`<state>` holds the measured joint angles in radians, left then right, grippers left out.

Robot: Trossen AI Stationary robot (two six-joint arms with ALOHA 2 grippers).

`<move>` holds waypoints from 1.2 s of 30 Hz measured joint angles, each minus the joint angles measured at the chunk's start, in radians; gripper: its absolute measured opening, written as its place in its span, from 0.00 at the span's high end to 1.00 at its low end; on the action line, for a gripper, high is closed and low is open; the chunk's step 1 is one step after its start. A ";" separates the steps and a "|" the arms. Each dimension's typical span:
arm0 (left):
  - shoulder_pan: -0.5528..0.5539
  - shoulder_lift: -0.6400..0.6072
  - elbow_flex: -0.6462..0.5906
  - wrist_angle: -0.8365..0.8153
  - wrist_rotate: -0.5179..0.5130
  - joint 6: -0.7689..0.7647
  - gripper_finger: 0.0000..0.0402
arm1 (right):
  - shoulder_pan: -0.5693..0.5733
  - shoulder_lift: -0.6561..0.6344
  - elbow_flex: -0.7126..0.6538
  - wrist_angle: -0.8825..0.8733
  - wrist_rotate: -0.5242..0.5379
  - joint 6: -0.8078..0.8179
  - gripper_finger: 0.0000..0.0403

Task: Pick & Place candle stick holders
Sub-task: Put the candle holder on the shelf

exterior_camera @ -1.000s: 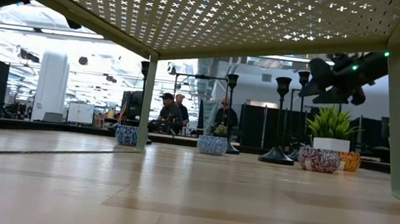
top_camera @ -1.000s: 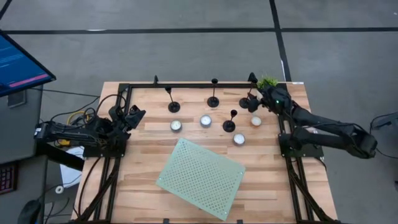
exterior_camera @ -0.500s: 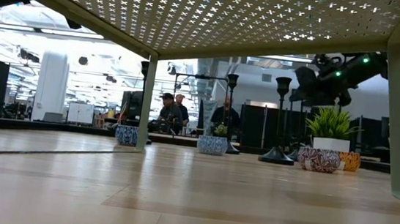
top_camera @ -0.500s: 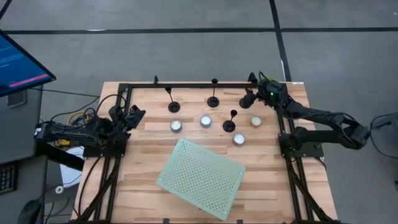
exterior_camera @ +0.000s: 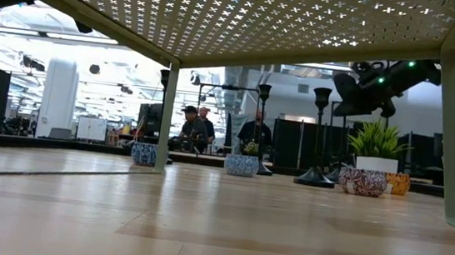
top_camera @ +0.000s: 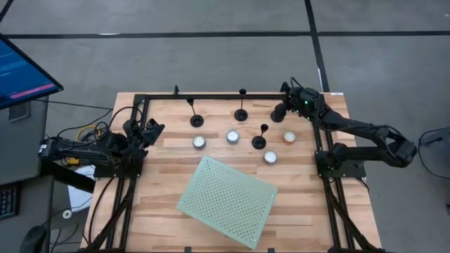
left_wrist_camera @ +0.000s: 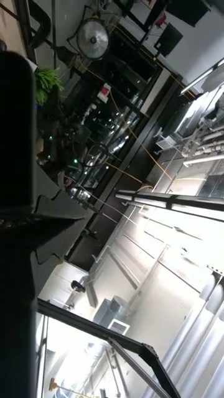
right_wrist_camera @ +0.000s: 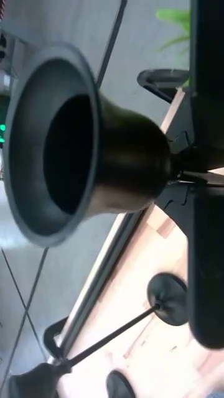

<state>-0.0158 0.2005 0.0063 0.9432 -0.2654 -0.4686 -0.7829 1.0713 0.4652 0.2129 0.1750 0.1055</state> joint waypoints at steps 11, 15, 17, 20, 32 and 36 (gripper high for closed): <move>0.000 0.035 0.000 0.000 0.000 0.000 0.98 | -0.003 -0.160 0.261 -0.370 0.020 -0.082 1.00; 0.000 0.052 0.000 0.000 0.000 -0.003 0.98 | 0.030 -0.205 0.442 -0.502 0.045 -0.108 1.00; 0.000 0.058 0.000 0.000 0.000 -0.007 0.98 | 0.064 -0.221 0.528 -0.557 0.045 -0.115 1.00; 0.000 0.058 0.000 0.001 0.000 -0.007 0.99 | 0.151 -0.240 0.638 -0.617 0.039 -0.115 1.00; 0.000 0.058 0.000 0.009 0.000 -0.008 0.99 | 0.830 -0.193 0.712 -0.597 0.266 0.017 1.00; 0.000 0.058 0.000 0.016 0.000 -0.008 0.98 | 1.059 -0.118 0.712 -0.486 0.370 0.019 1.00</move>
<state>-0.0158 0.2581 0.0063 0.9593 -0.2653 -0.4764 0.2756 0.9531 1.1774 -0.2729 0.5453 0.1249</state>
